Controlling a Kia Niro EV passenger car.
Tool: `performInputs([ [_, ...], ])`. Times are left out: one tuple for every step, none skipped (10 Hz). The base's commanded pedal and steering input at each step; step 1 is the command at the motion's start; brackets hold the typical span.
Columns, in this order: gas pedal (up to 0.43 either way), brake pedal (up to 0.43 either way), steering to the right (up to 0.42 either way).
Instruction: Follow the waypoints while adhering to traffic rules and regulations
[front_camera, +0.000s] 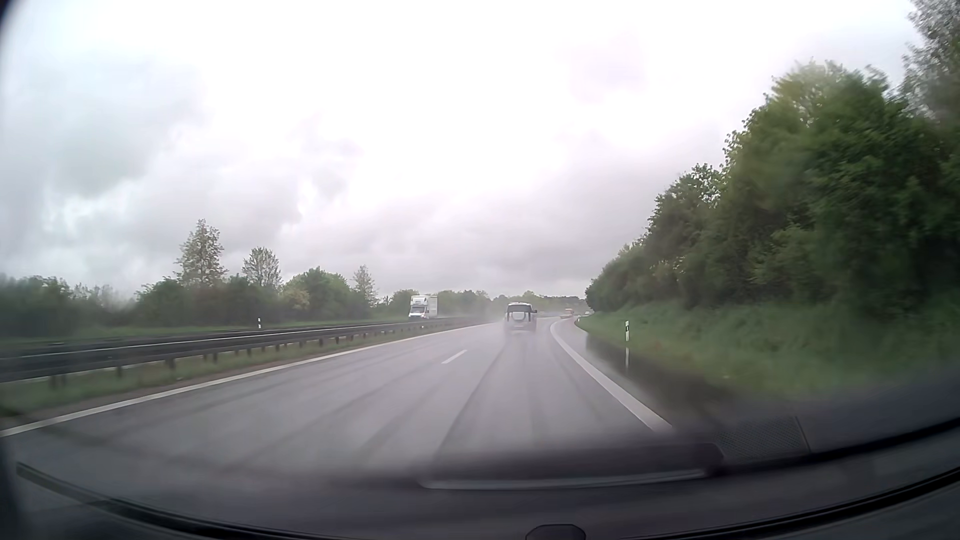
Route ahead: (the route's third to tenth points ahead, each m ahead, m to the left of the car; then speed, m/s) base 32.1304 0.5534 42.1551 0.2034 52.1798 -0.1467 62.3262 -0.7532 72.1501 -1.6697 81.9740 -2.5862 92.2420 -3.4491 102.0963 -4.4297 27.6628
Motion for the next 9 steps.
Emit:
performInputs([
  [0.311,0.0,0.01],
  [0.311,0.0,0.01],
  [0.311,0.0,0.01],
  [0.311,0.0,0.01],
  [0.311,0.0,0.01],
  [0.311,0.0,0.01],
  [0.311,0.0,0.01],
  [0.311,0.0,0.01],
  [0.311,0.0,0.01],
])
